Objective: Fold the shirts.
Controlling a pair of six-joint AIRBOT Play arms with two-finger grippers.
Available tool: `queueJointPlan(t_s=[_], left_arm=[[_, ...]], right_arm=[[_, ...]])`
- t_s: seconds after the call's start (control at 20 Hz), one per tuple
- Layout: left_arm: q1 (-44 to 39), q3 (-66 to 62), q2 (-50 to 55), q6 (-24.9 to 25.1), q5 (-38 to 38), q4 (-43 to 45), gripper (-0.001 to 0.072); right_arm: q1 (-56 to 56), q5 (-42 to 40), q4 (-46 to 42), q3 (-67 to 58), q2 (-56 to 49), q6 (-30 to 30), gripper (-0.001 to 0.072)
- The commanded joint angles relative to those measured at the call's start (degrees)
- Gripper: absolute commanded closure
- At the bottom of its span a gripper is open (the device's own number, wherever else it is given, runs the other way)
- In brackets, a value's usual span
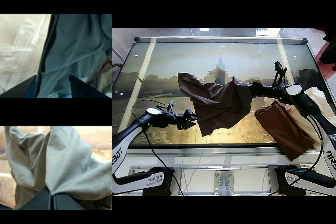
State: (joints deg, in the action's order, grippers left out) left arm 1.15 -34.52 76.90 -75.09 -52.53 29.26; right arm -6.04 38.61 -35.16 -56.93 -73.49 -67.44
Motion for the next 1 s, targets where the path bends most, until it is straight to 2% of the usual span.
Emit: queueJointPlan(t_s=[0.0,0.1,0.15,0.25,0.3,0.4,0.5,0.65,0.75,0.85,0.95], left_arm=[[-3.8,0.5,0.1,-0.1,5.7,-2.8,0.0222],[-4.3,0.5,0.1,-0.1,8.2,-5.0,0.0229],[-4.3,0.5,0.1,-0.1,9.3,-5.6,0.0291],[-4.3,0.2,0.0,0.2,10.7,-6.1,0.0643],[-4.3,0.2,0.0,0.6,11.0,-6.7,0.0688],[-4.0,0.1,-0.4,2.6,10.4,-8.4,0.0688],[-1.5,-1.2,-2.2,4.9,6.6,-8.7,0.0689],[7.6,-5.5,-8.3,7.9,-4.7,-8.7,0.0689],[14.6,-9.3,-14.5,8.1,-11.3,-8.7,0.0689],[20.5,-14.1,-21.8,8.8,-14.6,-8.9,0.0689],[24.9,-19.8,-29.2,8.9,-14.8,-9.6,0.0689]], right_arm=[[0.0,0.1,0.5,0.0,0.0,-0.1,0.0682],[0.0,0.1,0.8,0.0,0.0,-0.1,0.0683],[0.0,0.1,0.9,0.0,0.0,-0.1,0.0683],[0.0,0.1,0.9,0.0,0.0,-0.1,0.0682],[0.0,0.2,0.9,0.0,0.0,-0.1,0.0682],[0.0,0.8,0.7,0.0,0.2,0.0,0.0683],[0.4,1.4,-1.6,0.0,2.2,0.0,0.0683],[3.6,3.2,-7.6,0.0,9.7,-2.1,0.0684],[6.5,6.8,-9.5,-1.3,16.2,-4.0,0.0684],[8.7,11.3,-10.8,-4.0,22.7,-5.2,0.0685],[9.0,14.0,-11.8,-7.7,28.7,-7.0,0.0685]])
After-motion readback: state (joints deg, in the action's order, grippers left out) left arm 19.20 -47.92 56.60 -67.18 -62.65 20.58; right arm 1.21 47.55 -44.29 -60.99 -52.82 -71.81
